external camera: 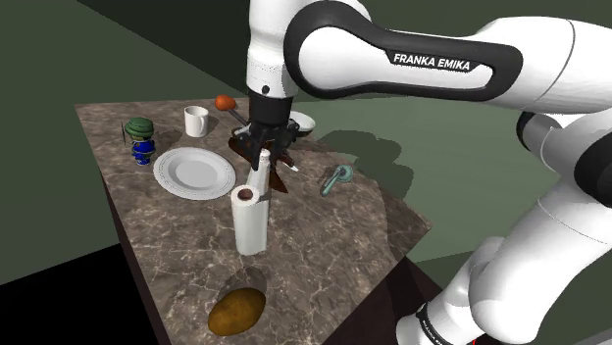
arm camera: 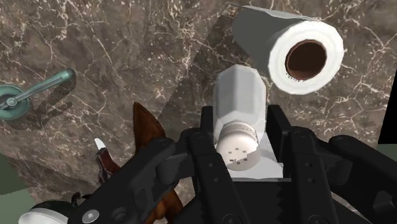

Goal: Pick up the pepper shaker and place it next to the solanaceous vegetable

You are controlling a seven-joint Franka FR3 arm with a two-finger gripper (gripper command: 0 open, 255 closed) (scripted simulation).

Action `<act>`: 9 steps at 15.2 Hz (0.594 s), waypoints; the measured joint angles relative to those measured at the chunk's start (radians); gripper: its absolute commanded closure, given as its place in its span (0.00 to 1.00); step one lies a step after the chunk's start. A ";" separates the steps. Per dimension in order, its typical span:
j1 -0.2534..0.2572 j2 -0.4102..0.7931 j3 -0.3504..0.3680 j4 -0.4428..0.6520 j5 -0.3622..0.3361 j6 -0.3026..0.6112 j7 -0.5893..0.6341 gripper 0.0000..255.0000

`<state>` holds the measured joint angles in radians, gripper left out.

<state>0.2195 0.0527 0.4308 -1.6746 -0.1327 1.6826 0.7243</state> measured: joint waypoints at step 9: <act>0.095 0.214 0.044 0.211 -0.092 -0.035 0.136 1.00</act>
<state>0.3150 0.2671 0.4749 -1.4637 -0.2250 1.6476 0.8603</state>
